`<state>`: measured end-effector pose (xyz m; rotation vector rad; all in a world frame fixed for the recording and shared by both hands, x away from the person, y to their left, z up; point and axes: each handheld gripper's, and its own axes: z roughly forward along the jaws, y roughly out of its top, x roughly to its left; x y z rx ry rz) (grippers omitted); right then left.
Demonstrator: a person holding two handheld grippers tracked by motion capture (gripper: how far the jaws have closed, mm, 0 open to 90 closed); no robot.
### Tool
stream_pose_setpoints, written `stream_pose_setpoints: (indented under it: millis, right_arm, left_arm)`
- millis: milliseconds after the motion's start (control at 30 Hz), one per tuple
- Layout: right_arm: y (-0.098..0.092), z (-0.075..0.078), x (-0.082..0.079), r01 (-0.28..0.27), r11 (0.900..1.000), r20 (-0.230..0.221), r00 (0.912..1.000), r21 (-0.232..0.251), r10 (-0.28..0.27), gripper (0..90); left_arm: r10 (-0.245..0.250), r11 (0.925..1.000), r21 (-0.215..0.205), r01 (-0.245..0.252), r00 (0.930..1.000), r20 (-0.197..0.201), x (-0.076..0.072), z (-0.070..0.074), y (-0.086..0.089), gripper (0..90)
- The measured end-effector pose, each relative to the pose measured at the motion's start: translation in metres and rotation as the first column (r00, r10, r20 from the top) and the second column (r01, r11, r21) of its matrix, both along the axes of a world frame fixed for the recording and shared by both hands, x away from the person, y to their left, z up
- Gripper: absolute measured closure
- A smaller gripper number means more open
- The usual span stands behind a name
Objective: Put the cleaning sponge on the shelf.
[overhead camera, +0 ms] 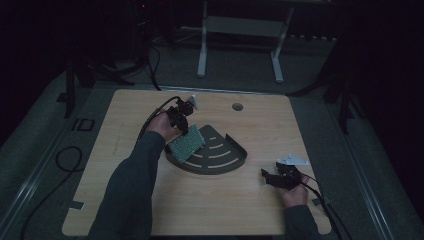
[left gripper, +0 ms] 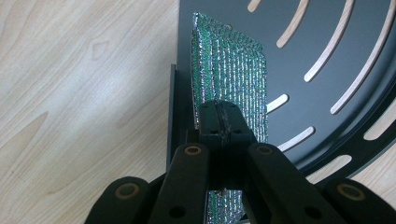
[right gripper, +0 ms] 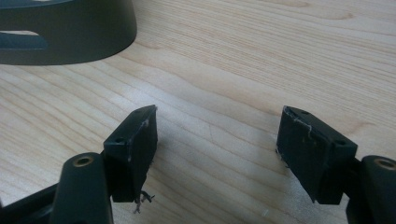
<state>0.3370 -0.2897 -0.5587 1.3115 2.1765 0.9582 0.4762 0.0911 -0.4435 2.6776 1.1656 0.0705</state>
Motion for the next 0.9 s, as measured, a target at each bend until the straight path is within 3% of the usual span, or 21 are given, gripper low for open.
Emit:
stream_pose_setpoints:
  millis: [300, 633, 900]
  right_arm:
    - [0.0, 0.0, 0.0, -0.001, 1.0, 0.0, 1.0, 0.0, 0.001, 28.4]
    - [0.0, 0.0, 0.0, -0.002, 1.0, 0.0, 1.0, 0.0, 0.002, 28.4]
    - [0.0, 0.0, 0.0, -0.003, 1.0, 0.0, 1.0, 0.0, 0.003, 28.3]
  left_arm:
    - [0.004, 0.9999, 0.017, -0.004, 1.0, -0.009, 0.0, -0.006, 0.002, 89.7]
    - [-0.006, 0.9952, 0.097, 0.004, 0.9998, 0.019, -0.001, -0.011, -0.001, 89.3]
    - [-0.02, 0.9907, 0.135, 0.019, 0.9998, 0.007, 0.002, -0.019, -0.003, 89.9]
